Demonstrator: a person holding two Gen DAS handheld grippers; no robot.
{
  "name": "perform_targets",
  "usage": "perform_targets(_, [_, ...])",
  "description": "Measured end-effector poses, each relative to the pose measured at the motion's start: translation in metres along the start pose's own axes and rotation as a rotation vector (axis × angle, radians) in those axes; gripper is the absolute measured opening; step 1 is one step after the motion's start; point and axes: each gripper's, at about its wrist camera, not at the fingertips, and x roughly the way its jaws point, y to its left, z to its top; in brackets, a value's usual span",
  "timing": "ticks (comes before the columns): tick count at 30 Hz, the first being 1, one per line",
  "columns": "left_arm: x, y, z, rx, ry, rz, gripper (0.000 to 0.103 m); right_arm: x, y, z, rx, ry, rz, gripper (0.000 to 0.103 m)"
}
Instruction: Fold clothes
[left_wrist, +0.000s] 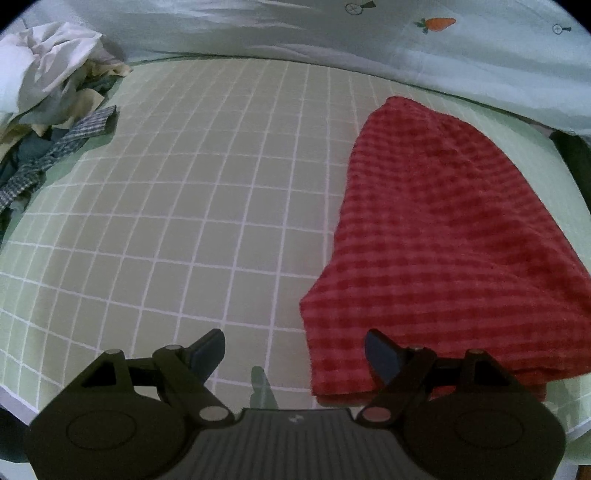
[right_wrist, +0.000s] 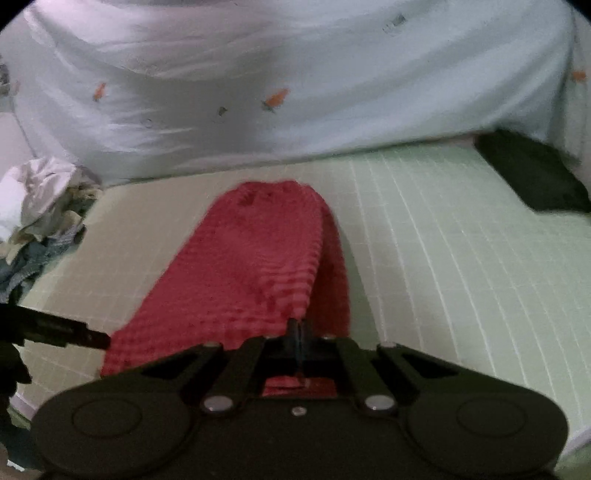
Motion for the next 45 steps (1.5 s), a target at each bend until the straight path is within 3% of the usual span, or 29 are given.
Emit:
perform_targets(4, [0.010,0.000,-0.001,-0.006,0.031,-0.010,0.083,0.047,-0.026,-0.033,0.118,0.236,-0.060,0.001])
perform_targets(5, [0.012,0.000,-0.002,-0.001,0.035,-0.012,0.083,0.046,-0.028,-0.034,0.126,0.231,-0.067,0.002])
perform_targets(7, [0.014,0.000,-0.002,0.005,0.040,-0.014,0.083,0.044,-0.026,-0.035,0.120,0.216,-0.082,0.016])
perform_targets(8, [0.016,0.000,-0.003,0.004,0.047,-0.017,0.083,0.044,-0.023,-0.034,0.108,0.206,-0.090,0.037])
perform_targets(9, [0.019,-0.001,-0.003,0.001,0.057,-0.020,0.083,0.044,-0.021,-0.033,0.097,0.198,-0.098,0.050])
perform_targets(18, [0.033,-0.018,-0.008,0.050,0.096,-0.052,0.081,0.065,-0.010,-0.048,0.085,0.244,-0.086,0.068])
perform_targets(22, [0.037,-0.024,-0.011,0.077,0.107,-0.079,0.060,0.067,-0.005,-0.052,0.065,0.238,-0.103,0.067])
perform_targets(25, [0.038,-0.029,-0.013,0.094,0.113,-0.102,0.055,0.070,-0.002,-0.052,0.039,0.237,-0.089,0.058])
perform_targets(27, [0.038,-0.031,-0.014,0.108,0.114,-0.119,0.050,0.069,-0.001,-0.051,0.018,0.242,-0.080,0.037])
perform_targets(28, [0.036,-0.031,-0.015,0.109,0.119,-0.136,0.038,0.068,0.000,-0.051,0.007,0.244,-0.075,0.030])
perform_targets(29, [0.035,-0.031,-0.016,0.111,0.124,-0.154,0.029,0.067,0.001,-0.051,-0.004,0.247,-0.069,0.015])
perform_targets(30, [0.033,-0.031,-0.017,0.113,0.129,-0.172,0.008,0.066,0.001,-0.050,-0.009,0.258,-0.054,0.007])
perform_targets(37, [0.020,-0.030,-0.024,0.130,0.157,-0.288,0.003,0.024,-0.007,-0.039,-0.050,0.234,0.024,0.004])
perform_targets(40, [0.004,-0.025,-0.026,0.114,0.137,-0.315,0.003,0.004,-0.020,-0.032,-0.042,0.194,0.026,0.004])
perform_targets(45, [-0.009,-0.032,-0.004,0.094,0.061,-0.331,0.003,0.005,-0.031,-0.009,0.012,0.122,0.036,0.004])
